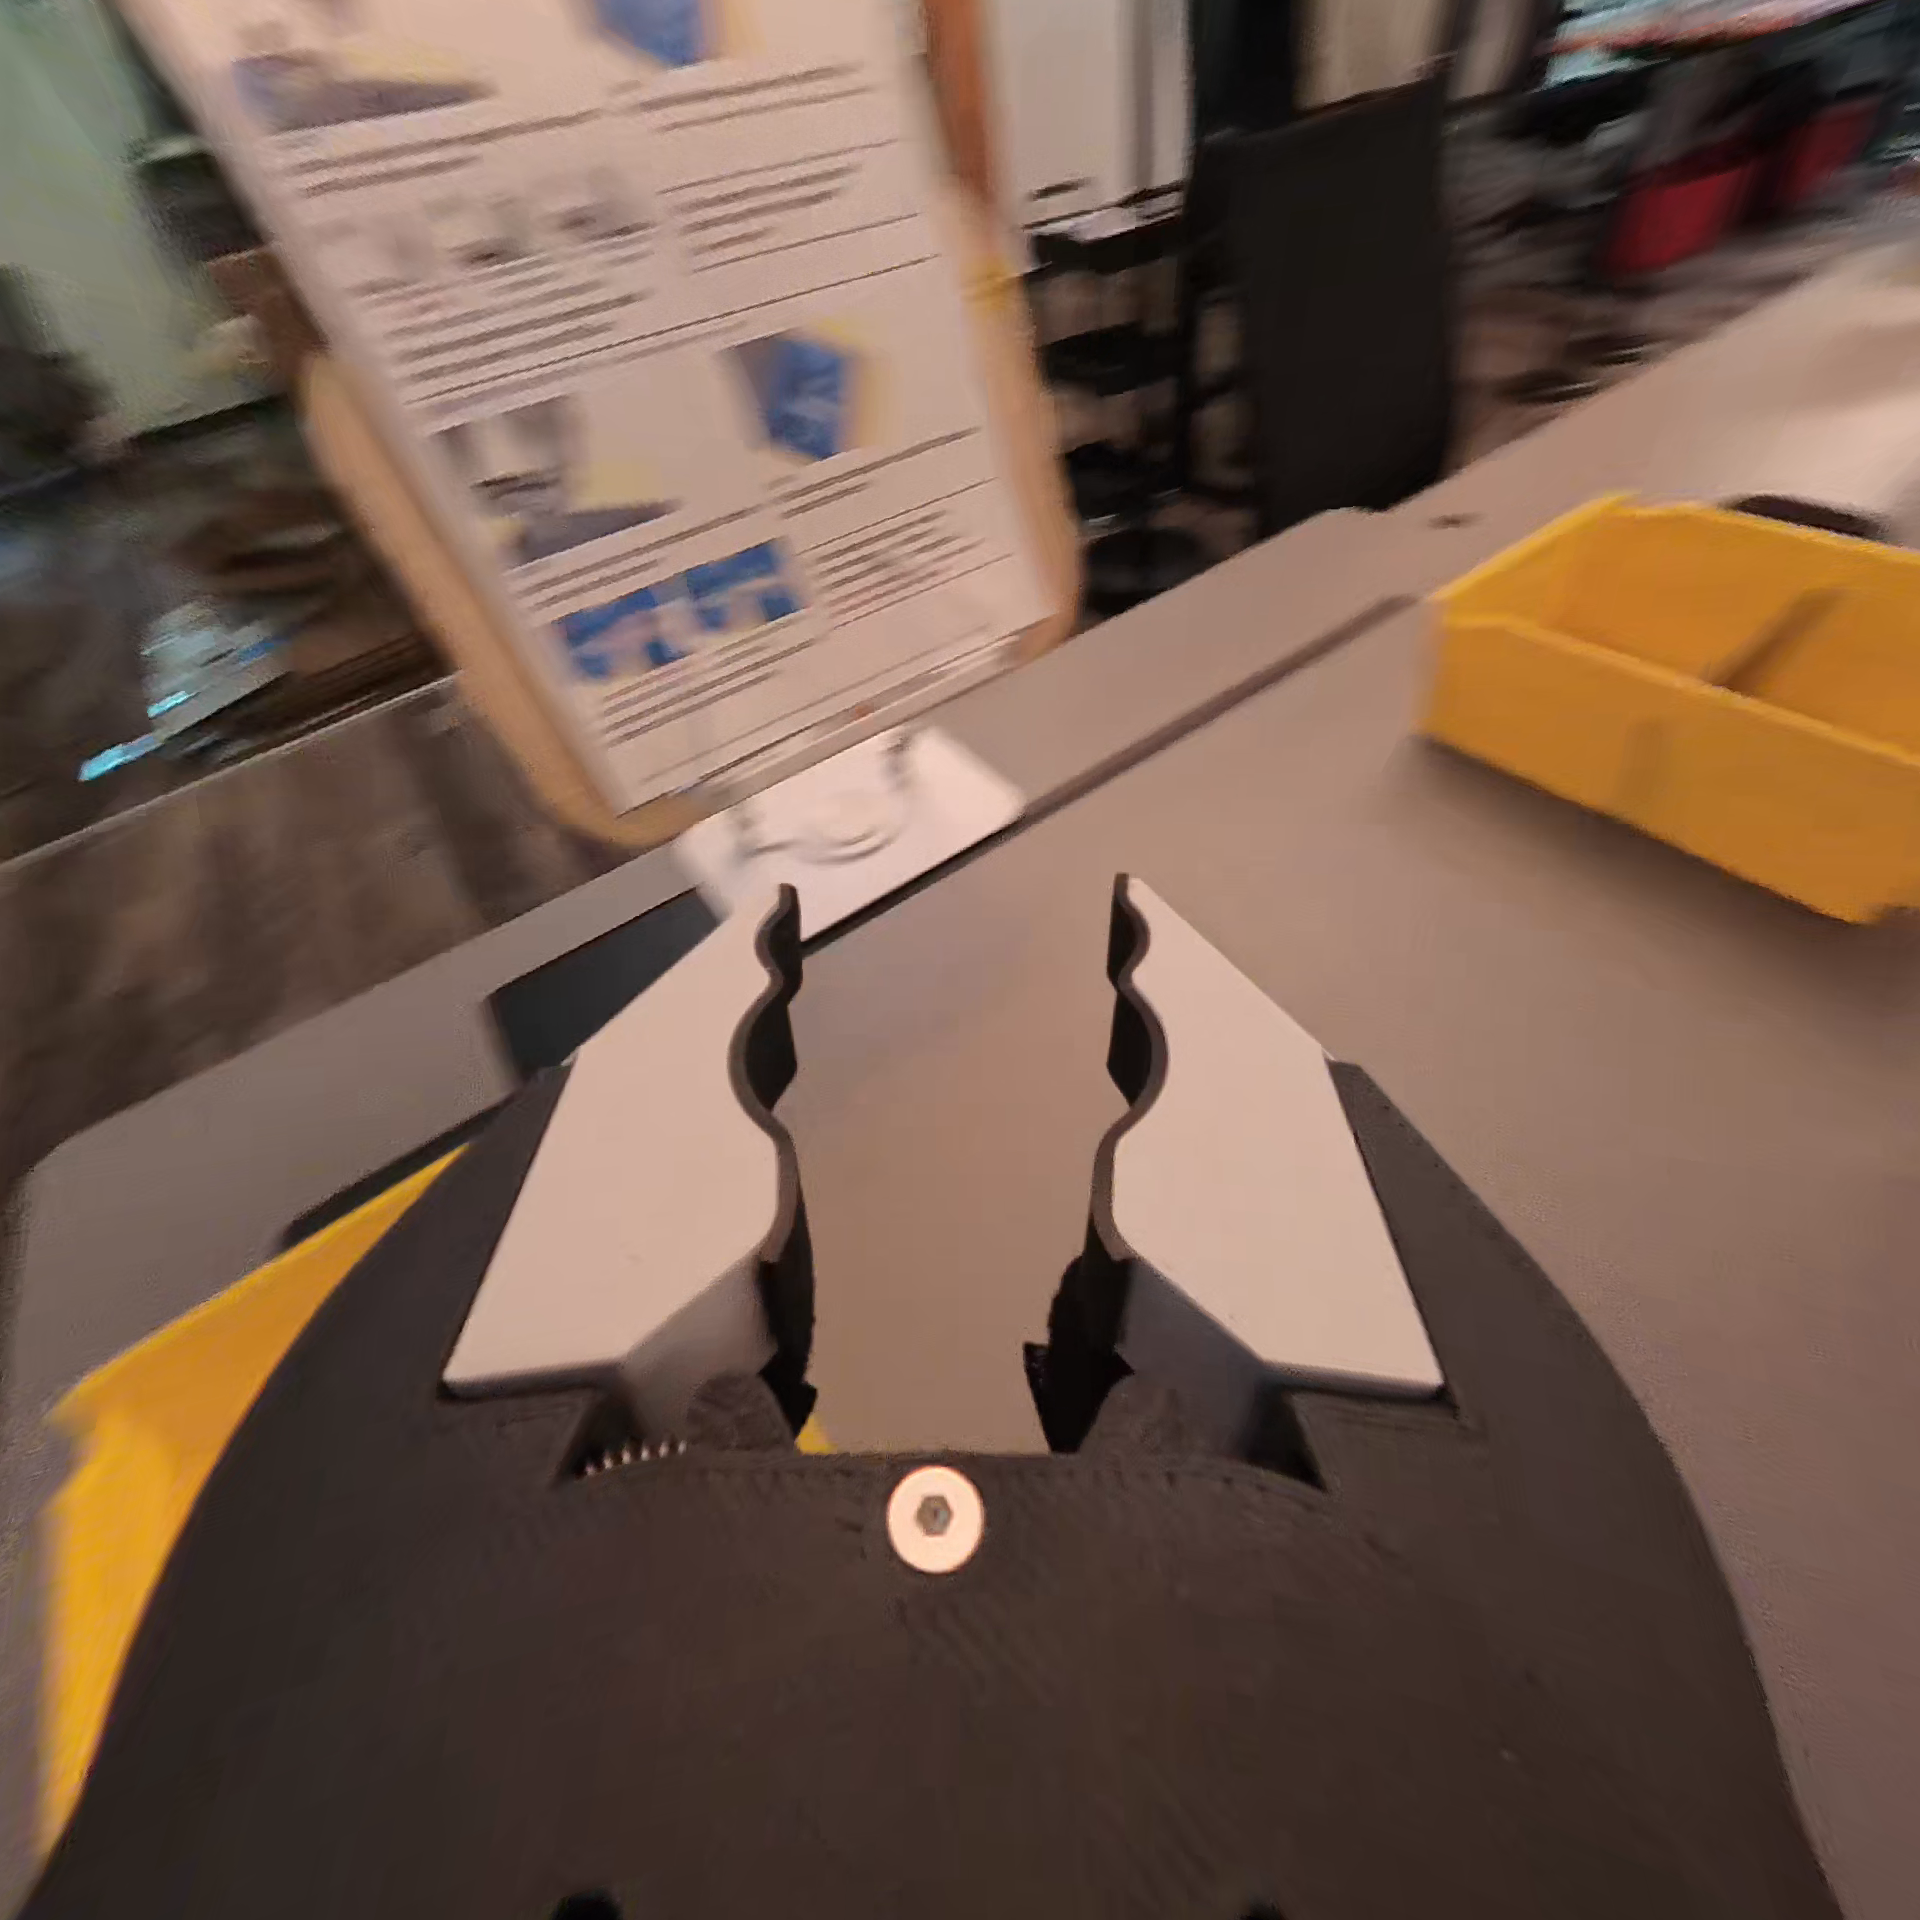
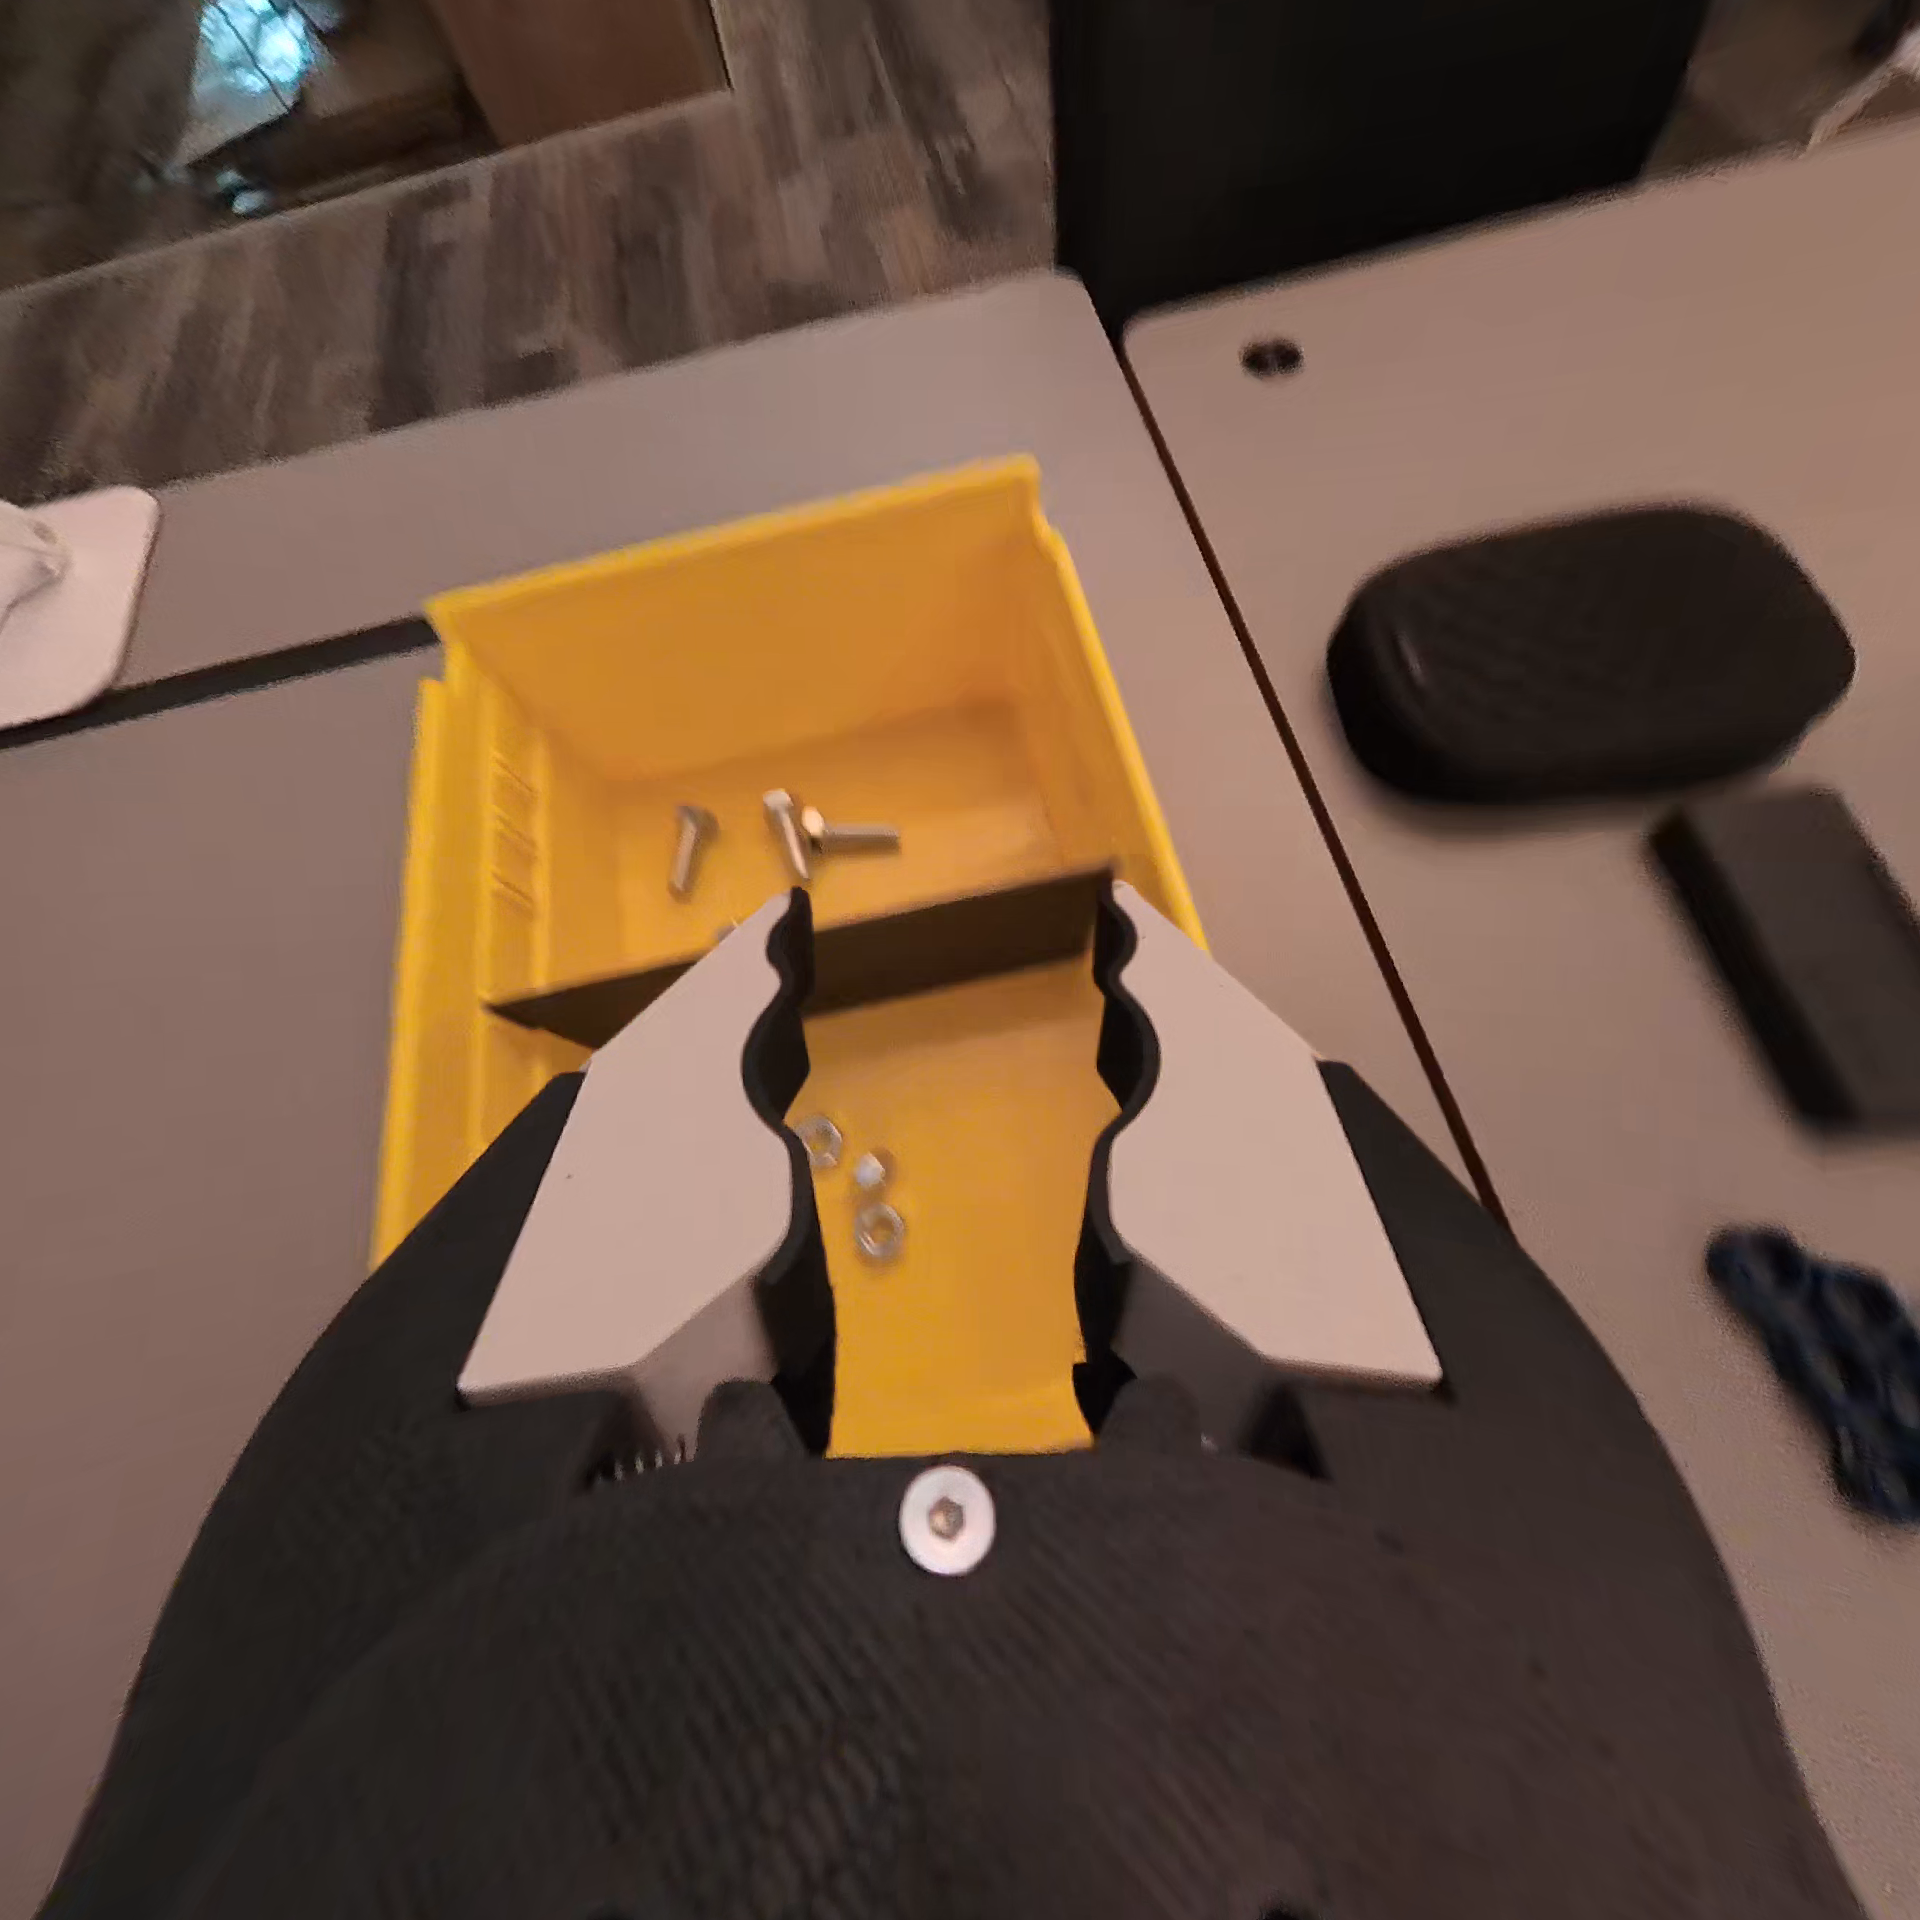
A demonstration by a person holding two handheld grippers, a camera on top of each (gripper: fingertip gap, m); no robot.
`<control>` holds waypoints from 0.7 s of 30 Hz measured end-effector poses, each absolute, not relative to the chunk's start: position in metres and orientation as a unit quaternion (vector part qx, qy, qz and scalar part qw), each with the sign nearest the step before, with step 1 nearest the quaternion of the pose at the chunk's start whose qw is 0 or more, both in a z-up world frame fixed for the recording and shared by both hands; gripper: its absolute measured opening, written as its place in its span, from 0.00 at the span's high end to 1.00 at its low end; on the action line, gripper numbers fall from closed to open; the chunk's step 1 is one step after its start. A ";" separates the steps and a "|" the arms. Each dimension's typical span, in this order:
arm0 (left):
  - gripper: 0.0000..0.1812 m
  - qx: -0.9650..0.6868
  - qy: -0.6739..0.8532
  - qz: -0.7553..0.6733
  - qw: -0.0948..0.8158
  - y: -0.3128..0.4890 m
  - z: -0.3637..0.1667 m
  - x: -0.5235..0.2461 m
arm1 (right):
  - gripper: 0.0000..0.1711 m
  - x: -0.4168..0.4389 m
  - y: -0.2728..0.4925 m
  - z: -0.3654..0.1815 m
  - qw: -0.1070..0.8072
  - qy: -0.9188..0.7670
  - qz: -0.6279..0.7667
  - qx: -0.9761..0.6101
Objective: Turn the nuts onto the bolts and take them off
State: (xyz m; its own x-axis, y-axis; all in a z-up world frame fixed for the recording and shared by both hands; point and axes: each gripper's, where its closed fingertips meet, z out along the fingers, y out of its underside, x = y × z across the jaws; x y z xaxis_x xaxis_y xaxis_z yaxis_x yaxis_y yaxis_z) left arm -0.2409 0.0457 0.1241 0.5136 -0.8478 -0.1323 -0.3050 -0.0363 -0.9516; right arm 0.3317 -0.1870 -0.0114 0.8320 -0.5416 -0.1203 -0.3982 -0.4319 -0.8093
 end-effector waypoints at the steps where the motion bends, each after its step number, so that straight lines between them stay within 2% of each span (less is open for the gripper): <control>1: 0.66 -0.696 0.396 -0.222 0.556 0.059 0.124 -0.262 | 0.68 0.340 -0.199 -0.022 0.446 0.294 -0.080 -0.842; 5: 0.62 -0.722 0.268 -0.273 0.576 0.085 0.137 -0.331 | 0.65 0.365 -0.217 -0.055 0.436 0.326 -0.070 -0.836; 6: 0.62 -0.726 0.232 -0.272 0.588 0.091 0.140 -0.349 | 0.70 0.368 -0.220 -0.058 0.435 0.327 -0.073 -0.836; 9: 0.57 -0.740 0.159 -0.210 0.618 0.106 0.140 -0.398 | 0.72 0.372 -0.225 -0.057 0.440 0.343 -0.069 -0.827; 13: 0.55 -0.760 0.135 -0.158 0.616 0.109 0.132 -0.423 | 0.73 0.381 -0.225 -0.051 0.452 0.336 -0.096 -0.821; 18: 0.54 -0.812 0.144 -0.123 0.552 0.119 0.097 -0.432 | 0.73 0.371 -0.224 -0.093 0.362 0.339 -0.062 -0.866; 21: 0.55 -0.825 0.163 -0.165 0.516 0.122 0.081 -0.423 | 0.91 0.362 -0.218 -0.102 0.347 0.341 -0.010 -0.874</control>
